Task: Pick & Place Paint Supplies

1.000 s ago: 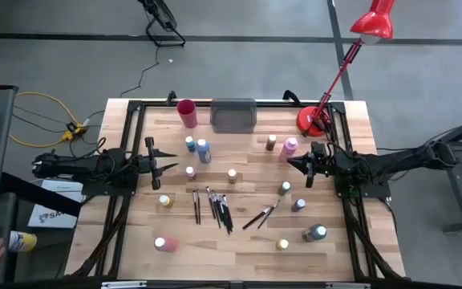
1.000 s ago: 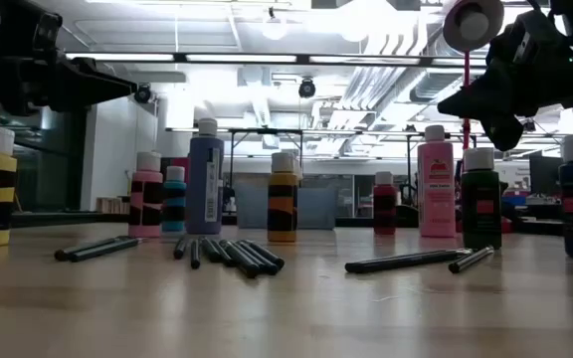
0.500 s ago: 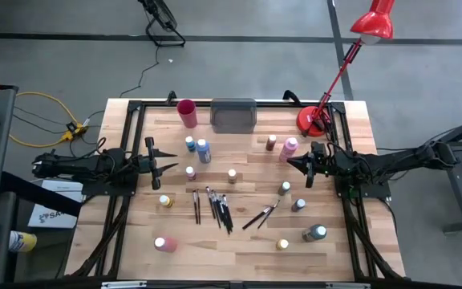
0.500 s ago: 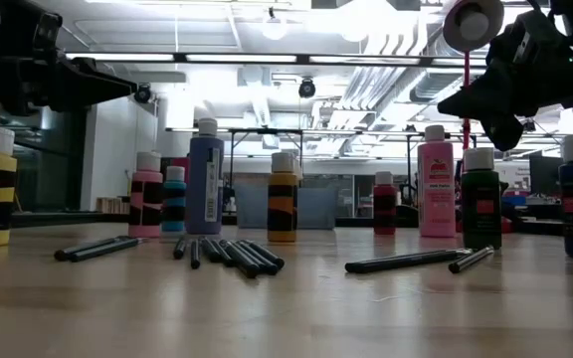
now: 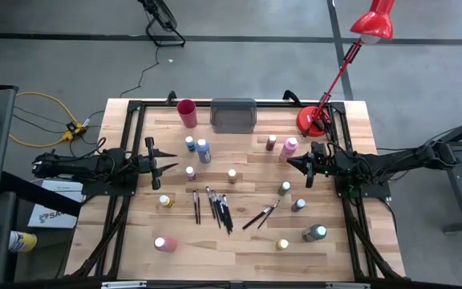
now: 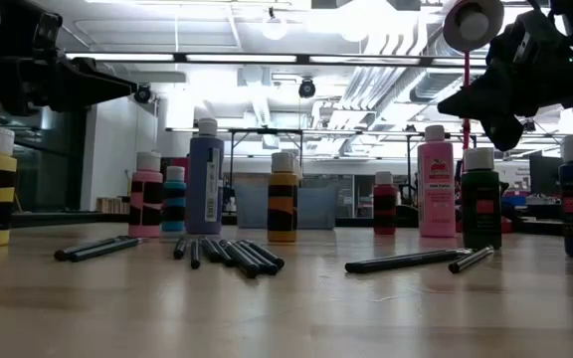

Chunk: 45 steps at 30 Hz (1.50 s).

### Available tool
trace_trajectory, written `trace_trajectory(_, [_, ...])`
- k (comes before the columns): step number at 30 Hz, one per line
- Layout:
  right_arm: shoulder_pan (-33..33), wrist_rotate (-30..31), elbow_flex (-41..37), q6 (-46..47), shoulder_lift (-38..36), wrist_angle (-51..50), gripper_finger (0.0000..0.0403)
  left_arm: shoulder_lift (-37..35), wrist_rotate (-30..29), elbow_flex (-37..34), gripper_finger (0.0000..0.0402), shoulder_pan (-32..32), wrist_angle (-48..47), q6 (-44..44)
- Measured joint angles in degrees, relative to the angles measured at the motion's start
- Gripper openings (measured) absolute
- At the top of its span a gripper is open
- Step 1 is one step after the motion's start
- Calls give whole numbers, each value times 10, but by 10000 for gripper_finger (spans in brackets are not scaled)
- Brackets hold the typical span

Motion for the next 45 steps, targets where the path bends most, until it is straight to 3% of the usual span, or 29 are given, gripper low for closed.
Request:
trace_trajectory(22, [0,0,0,0,0,0,3,0,-1,0,125,0,0,0])
trace_trajectory(26, [0,0,0,0,0,0,3,0,-32,0,125,0,18,-19])
trace_trajectory(35, [0,0,0,0,0,0,3,7,-30,26,125,0,15,-16])
trace_trajectory(40, [0,0,0,0,0,0,3,7,-84,59,125,0,16,-20])
trace_trajectory(45, [0,0,0,0,0,0,3,31,-186,111,125,0,-49,-24])
